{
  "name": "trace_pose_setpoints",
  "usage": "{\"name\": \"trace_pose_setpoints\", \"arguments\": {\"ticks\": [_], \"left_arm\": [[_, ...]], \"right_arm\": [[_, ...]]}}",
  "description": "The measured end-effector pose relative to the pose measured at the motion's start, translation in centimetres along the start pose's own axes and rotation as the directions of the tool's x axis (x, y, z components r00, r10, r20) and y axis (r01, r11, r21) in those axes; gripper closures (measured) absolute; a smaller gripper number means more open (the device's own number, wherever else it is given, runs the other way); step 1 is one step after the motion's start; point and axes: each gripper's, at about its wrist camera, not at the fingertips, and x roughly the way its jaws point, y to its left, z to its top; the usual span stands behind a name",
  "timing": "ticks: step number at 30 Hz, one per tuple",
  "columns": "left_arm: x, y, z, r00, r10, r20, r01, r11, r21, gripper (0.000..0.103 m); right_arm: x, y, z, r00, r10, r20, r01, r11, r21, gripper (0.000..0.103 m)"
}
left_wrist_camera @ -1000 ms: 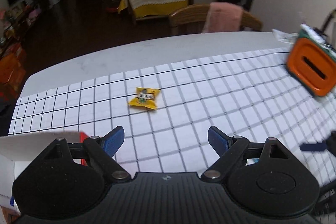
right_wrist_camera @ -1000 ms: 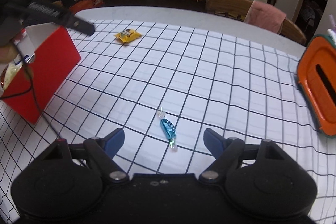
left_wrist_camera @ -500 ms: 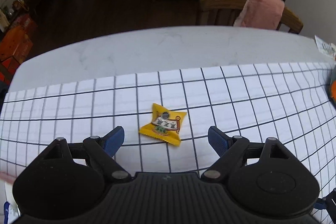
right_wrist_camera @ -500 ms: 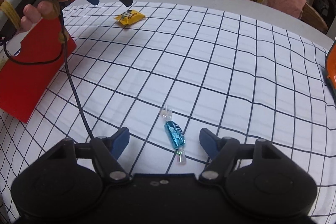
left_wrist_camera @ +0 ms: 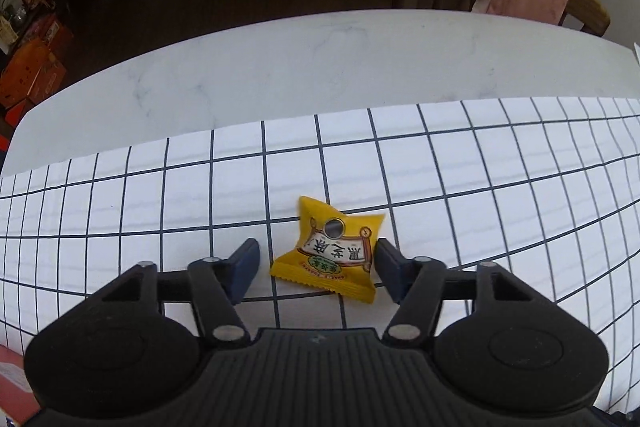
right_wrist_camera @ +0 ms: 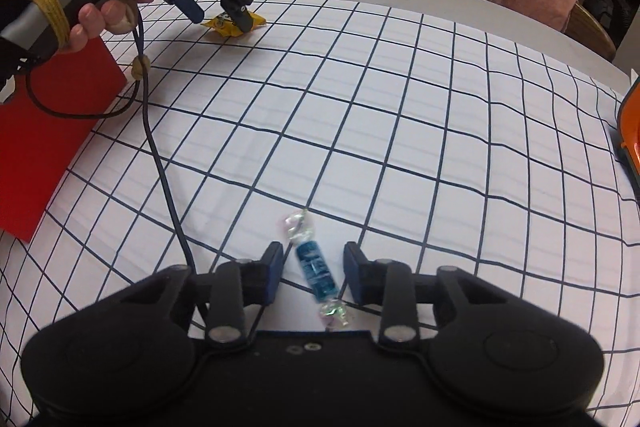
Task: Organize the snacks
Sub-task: 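Grasp the yellow candy packet with the left tool while the right grasps the blue candy, then carry the yellow candy packet and blue candy over the box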
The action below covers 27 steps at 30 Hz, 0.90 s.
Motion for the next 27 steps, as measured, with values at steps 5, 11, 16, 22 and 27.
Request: {"name": "trace_pose_setpoints", "arguments": {"ticks": [5, 11, 16, 22, 27], "left_arm": [[0.6, -0.2, -0.2, 1.0, -0.004, 0.009, 0.004, 1.0, 0.005, 0.052], [-0.4, -0.1, -2.5, 1.0, -0.022, 0.015, 0.022, 1.0, -0.001, 0.053], [-2.5, -0.4, -5.3, 0.998, -0.063, 0.015, 0.063, 0.998, 0.001, 0.053], [-6.7, -0.9, -8.5, 0.992, -0.121, 0.042, 0.121, 0.993, 0.001, 0.053], [-10.9, -0.8, -10.9, 0.983, -0.163, 0.08, 0.163, 0.987, 0.005, 0.053]], "right_arm": [[0.1, 0.5, -0.2, 0.999, -0.032, 0.015, 0.032, 0.999, -0.01, 0.085], [-0.2, 0.6, -0.6, 0.999, -0.015, 0.032, 0.014, 0.999, 0.034, 0.092], [-1.0, 0.0, -1.8, 0.999, 0.021, 0.044, -0.026, 0.992, 0.123, 0.092], [-2.9, -0.8, -3.5, 0.996, 0.044, 0.073, -0.059, 0.974, 0.22, 0.092], [-5.5, -0.5, -4.5, 0.992, 0.052, 0.111, -0.079, 0.962, 0.261, 0.092]]}}
